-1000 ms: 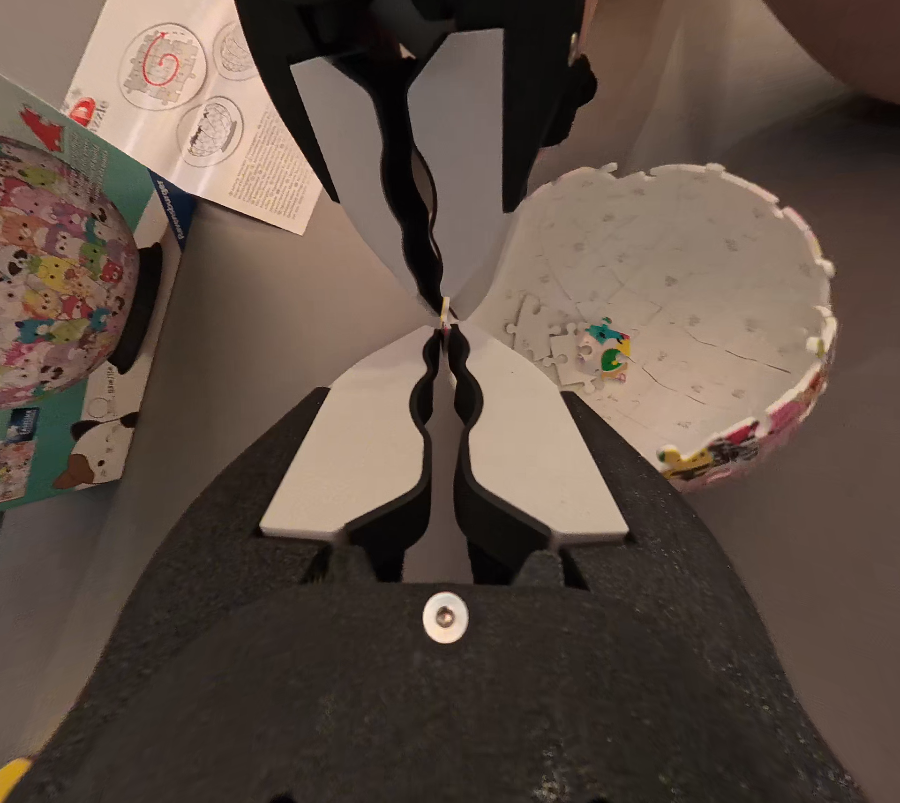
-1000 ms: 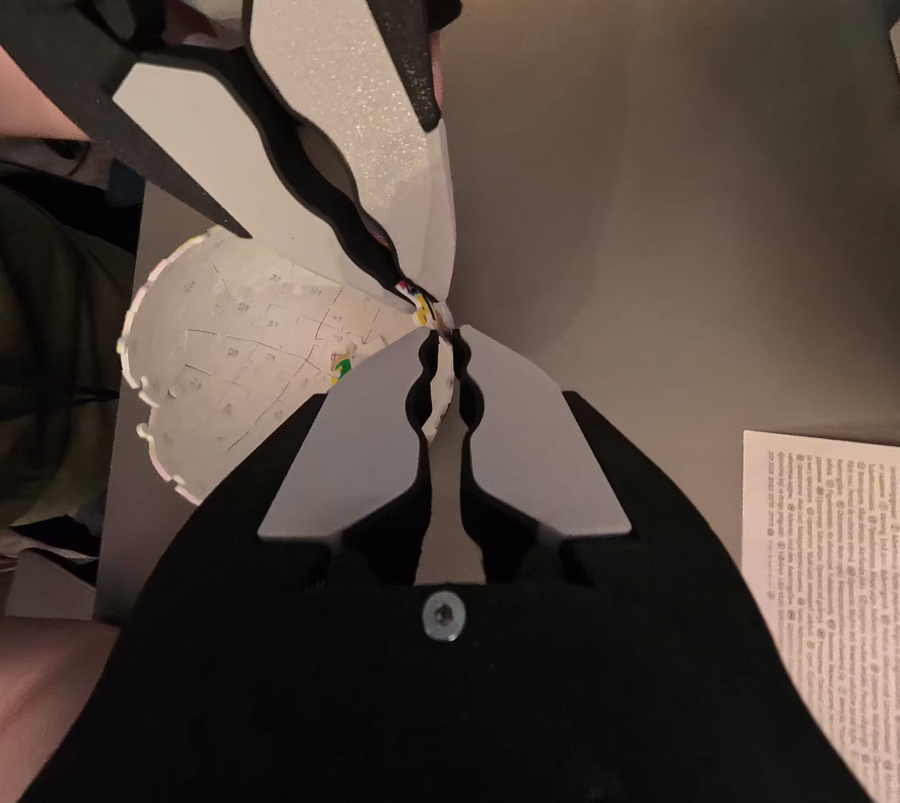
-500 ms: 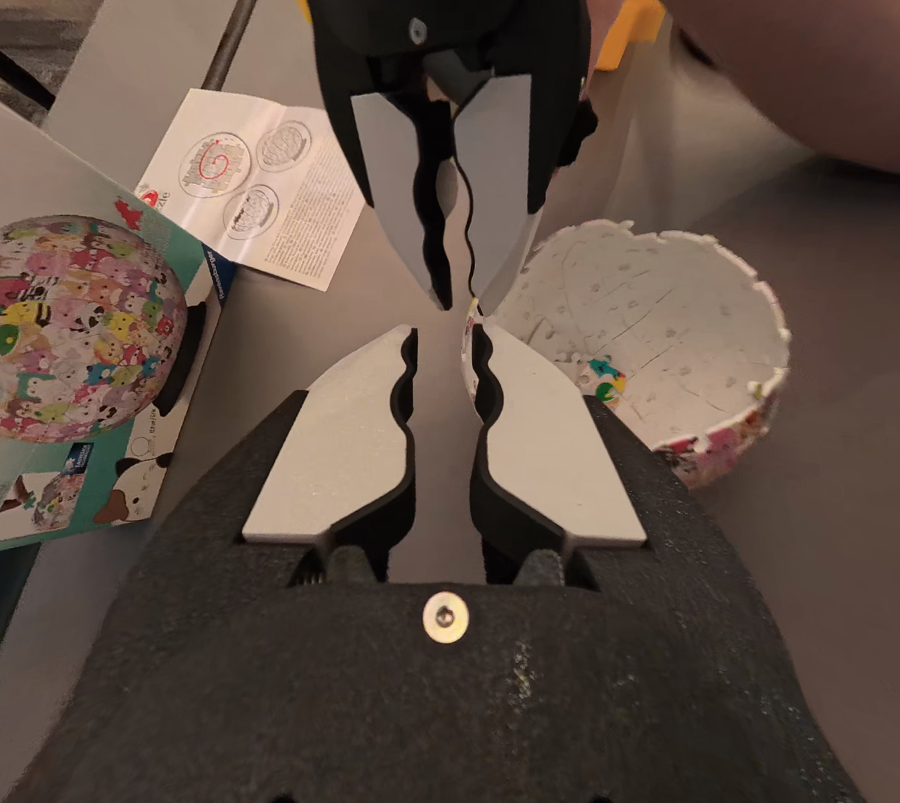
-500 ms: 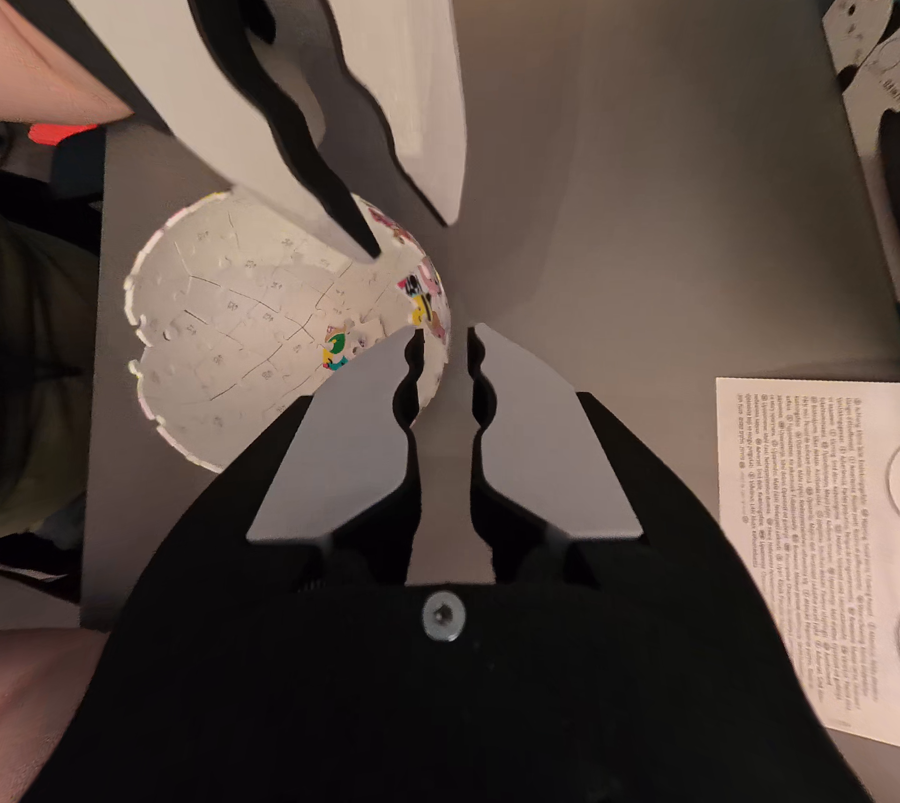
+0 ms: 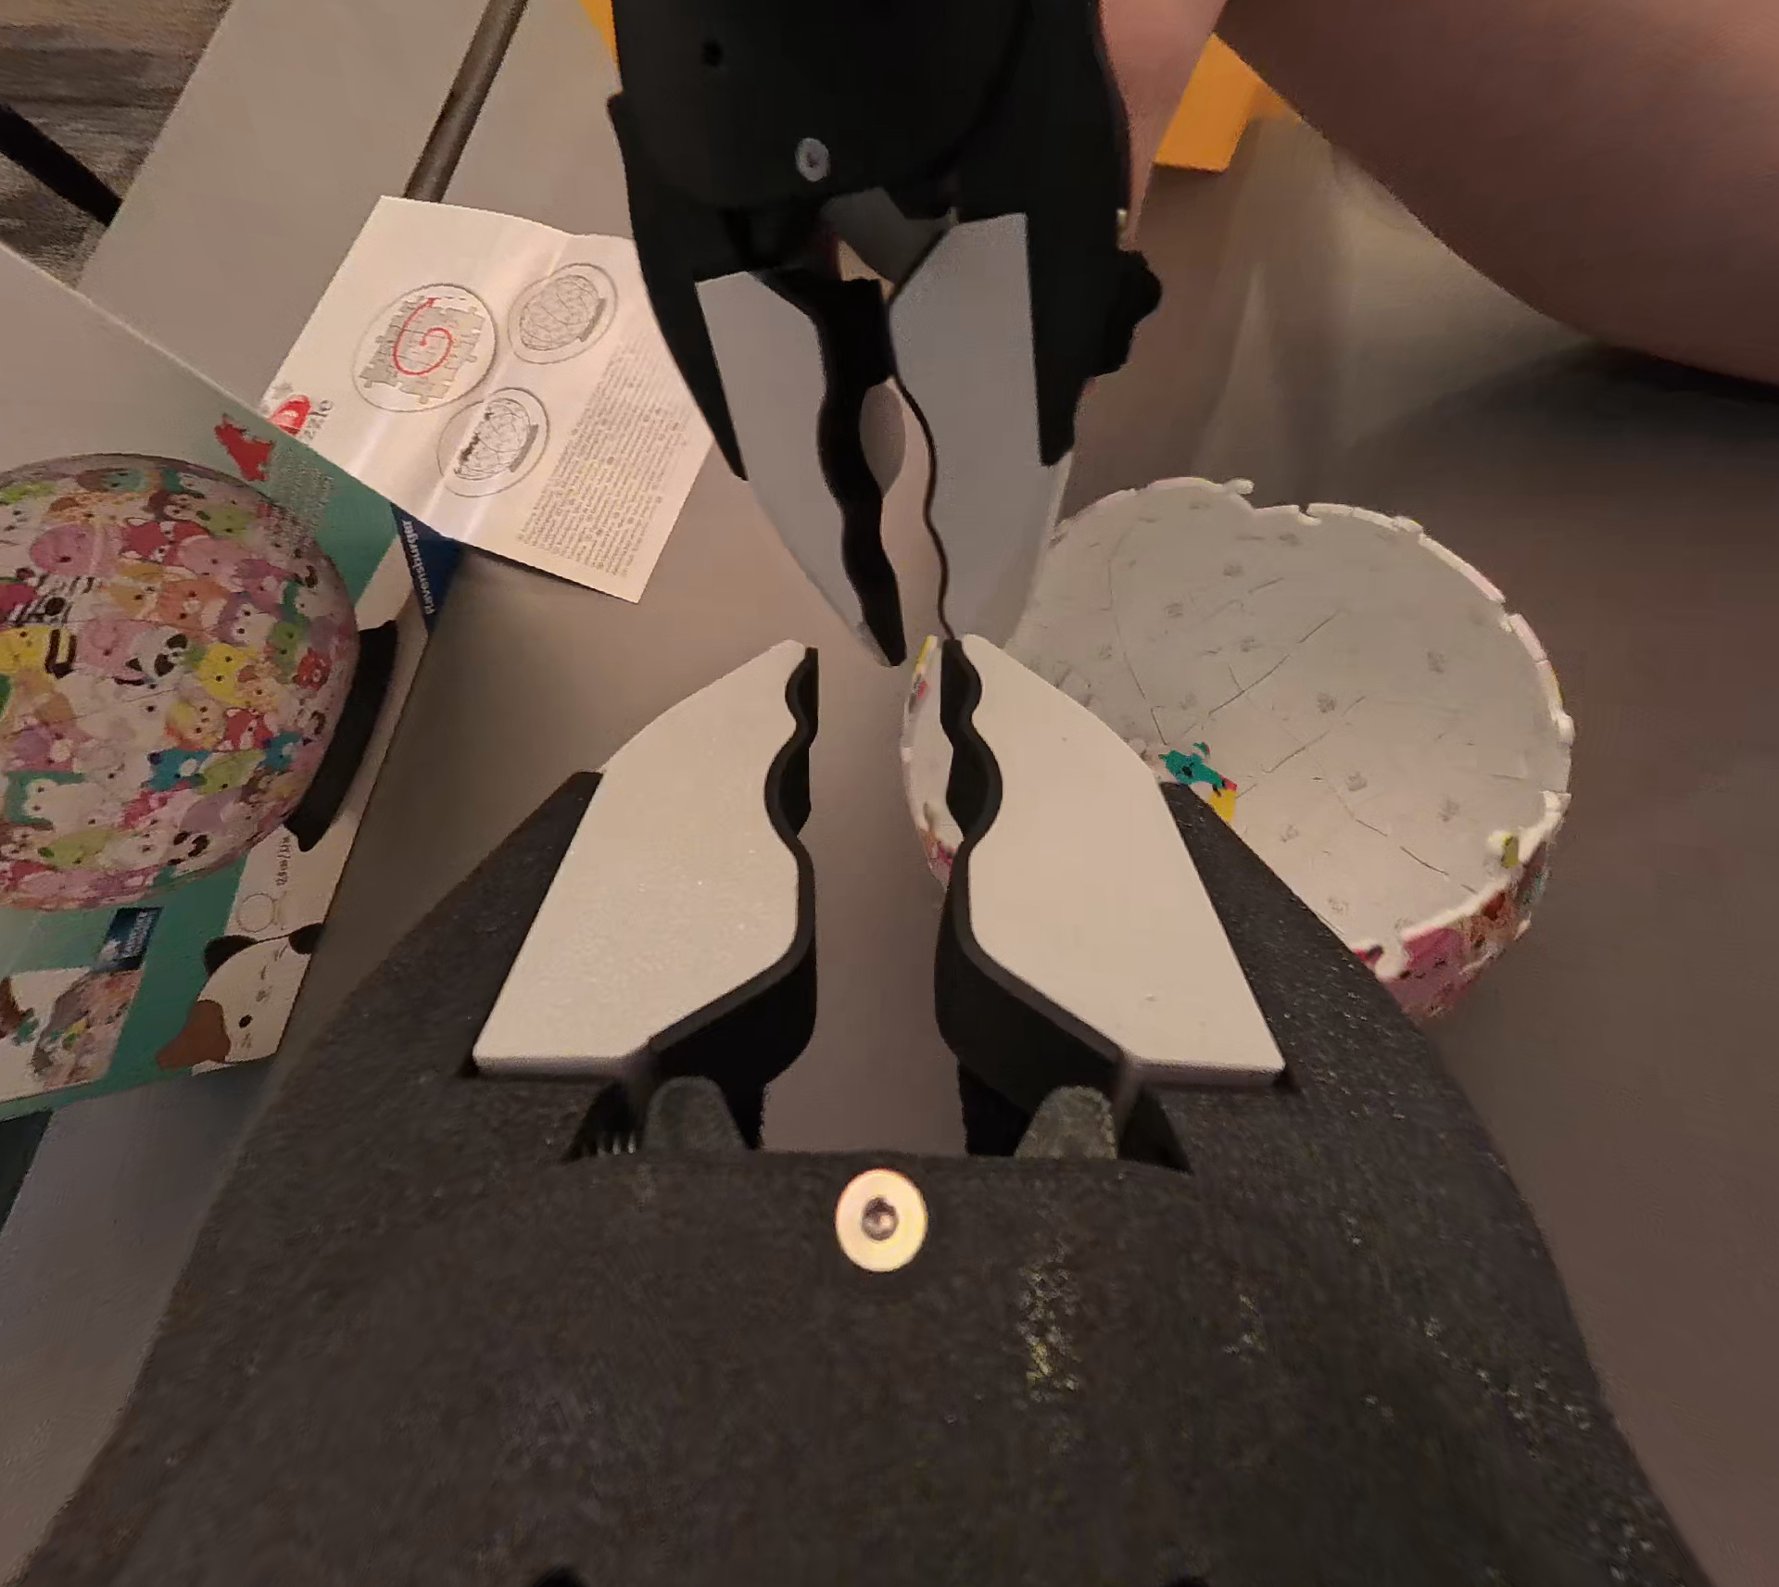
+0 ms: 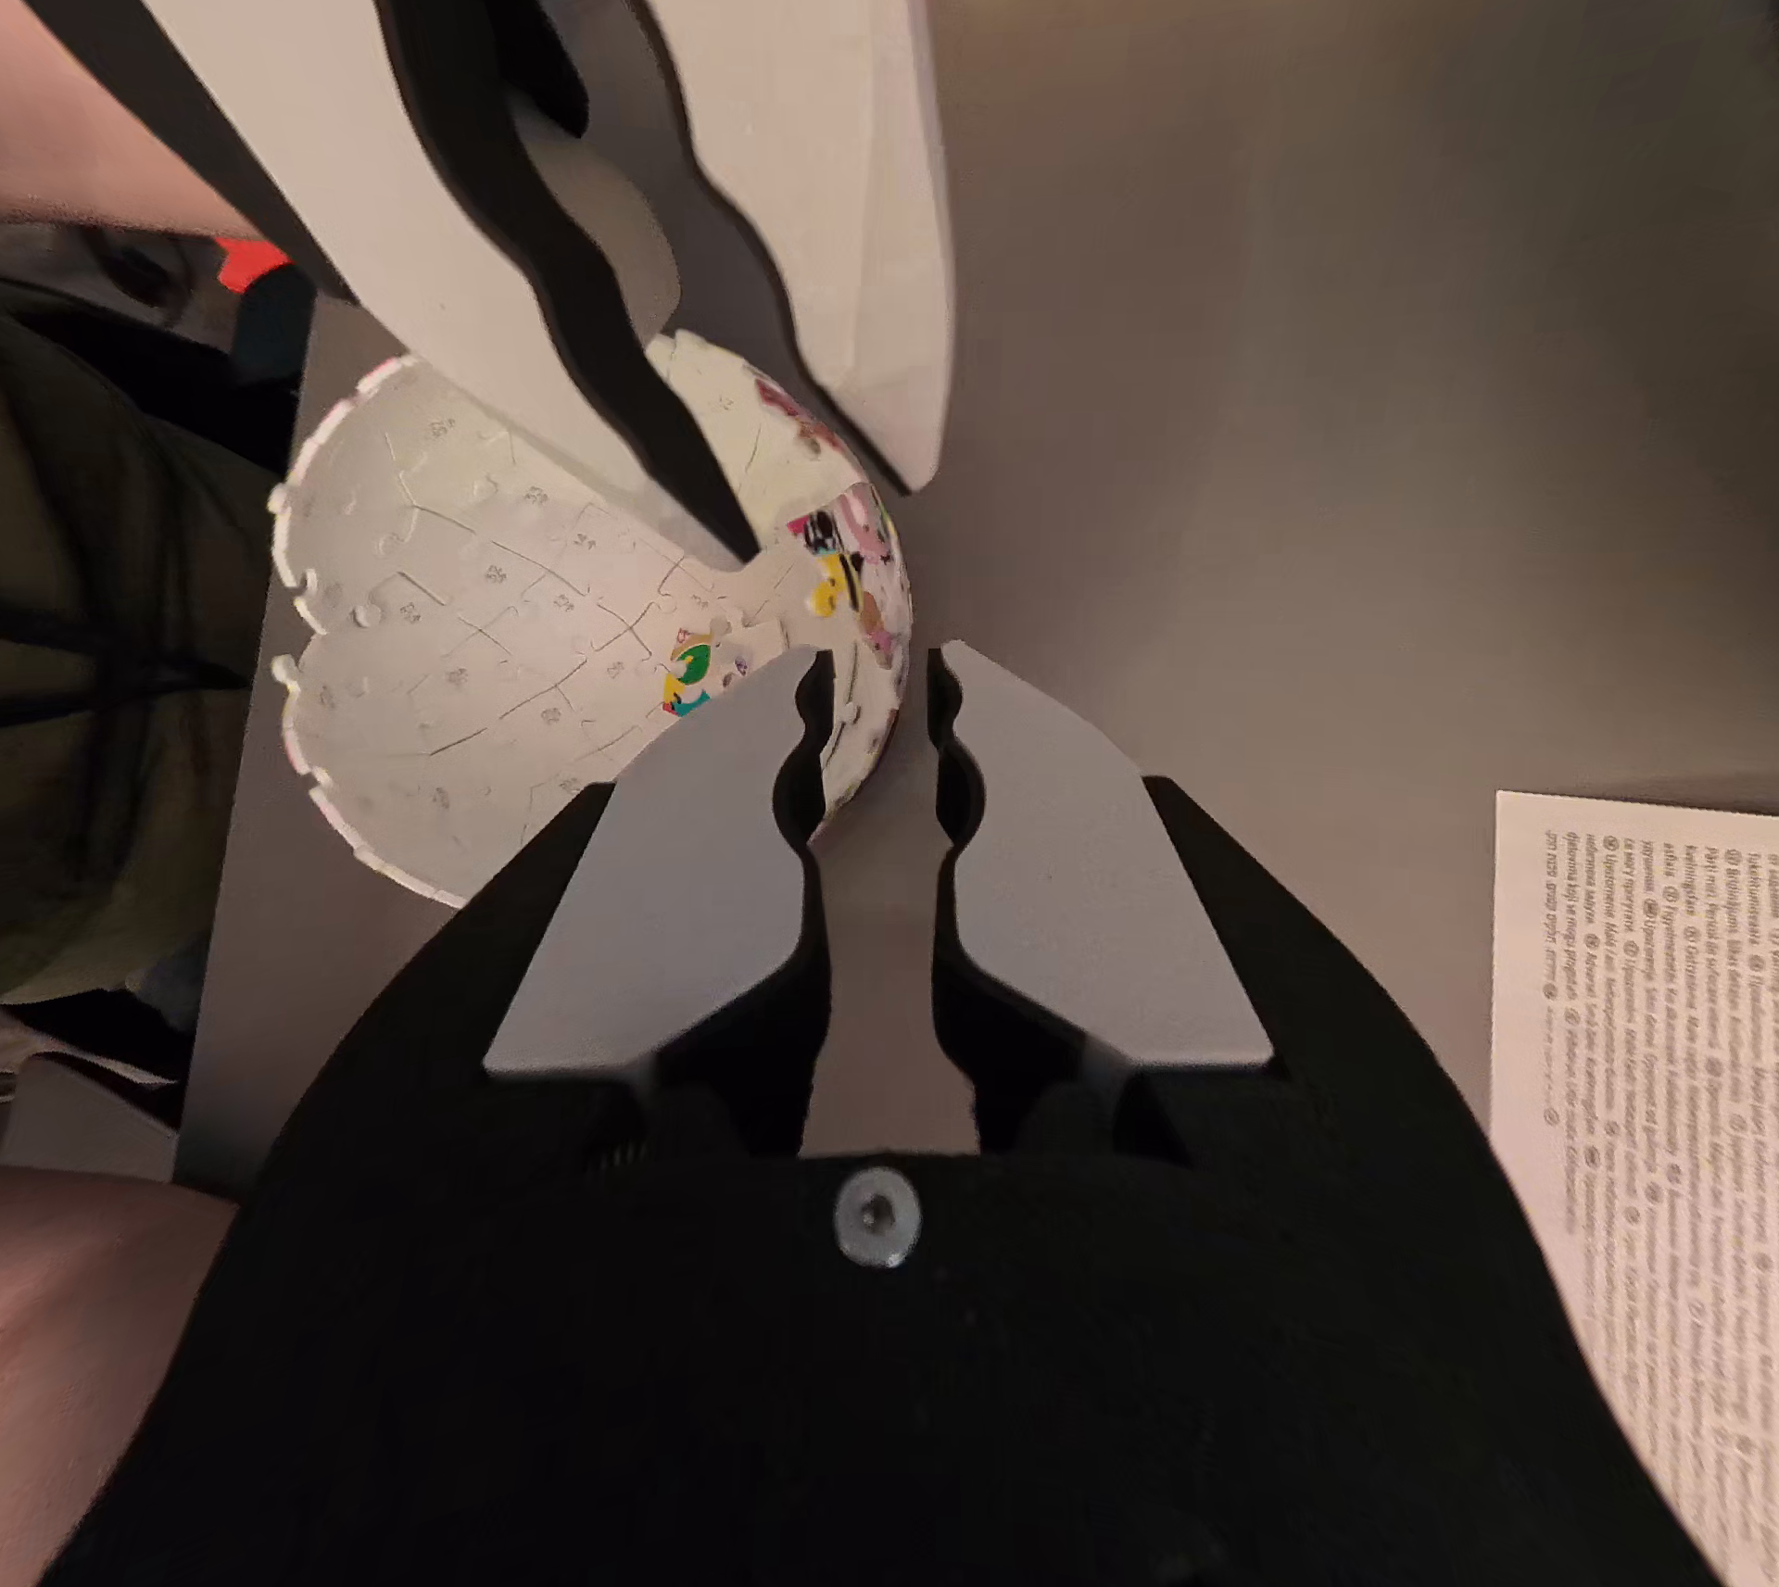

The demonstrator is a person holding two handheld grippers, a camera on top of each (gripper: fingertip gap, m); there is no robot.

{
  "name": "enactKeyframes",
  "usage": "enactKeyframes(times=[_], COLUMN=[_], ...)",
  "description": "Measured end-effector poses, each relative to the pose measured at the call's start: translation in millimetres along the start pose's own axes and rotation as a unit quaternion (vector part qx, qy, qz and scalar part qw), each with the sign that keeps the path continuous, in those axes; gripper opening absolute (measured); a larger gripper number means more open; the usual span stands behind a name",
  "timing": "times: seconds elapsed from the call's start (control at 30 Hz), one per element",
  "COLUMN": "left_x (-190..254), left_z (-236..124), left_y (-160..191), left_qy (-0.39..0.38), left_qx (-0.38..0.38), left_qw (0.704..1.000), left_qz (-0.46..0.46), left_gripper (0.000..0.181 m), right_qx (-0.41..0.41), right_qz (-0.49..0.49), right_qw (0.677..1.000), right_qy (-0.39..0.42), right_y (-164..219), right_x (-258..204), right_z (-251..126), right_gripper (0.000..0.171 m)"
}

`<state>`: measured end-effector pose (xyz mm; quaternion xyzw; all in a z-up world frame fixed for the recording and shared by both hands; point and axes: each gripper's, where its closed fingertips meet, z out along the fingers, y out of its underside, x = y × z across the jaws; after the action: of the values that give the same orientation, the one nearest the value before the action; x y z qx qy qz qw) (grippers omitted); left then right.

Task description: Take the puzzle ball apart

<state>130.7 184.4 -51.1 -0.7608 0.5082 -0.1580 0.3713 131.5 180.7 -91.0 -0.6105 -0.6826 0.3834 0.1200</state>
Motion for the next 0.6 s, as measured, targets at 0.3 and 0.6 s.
enactKeyframes(times=[0.3,0.6], left_x=[0.8,4.4], left_z=[14.5,17.6], left_y=[15.7,24.3], left_qy=[-0.009,-0.009], left_qx=[-0.055,-0.079], left_qw=[0.998,0.995], left_qz=[0.012,0.064], left_gripper=[0.015,0.002], right_qx=[0.019,0.011], right_qz=[-0.006,0.041], right_qw=[0.999,0.998], right_qy=[-0.033,-0.046], right_y=[-2.1,0.0], right_x=[2.0,6.2], right_z=[10.8,14.0], right_gripper=[0.009,0.007])
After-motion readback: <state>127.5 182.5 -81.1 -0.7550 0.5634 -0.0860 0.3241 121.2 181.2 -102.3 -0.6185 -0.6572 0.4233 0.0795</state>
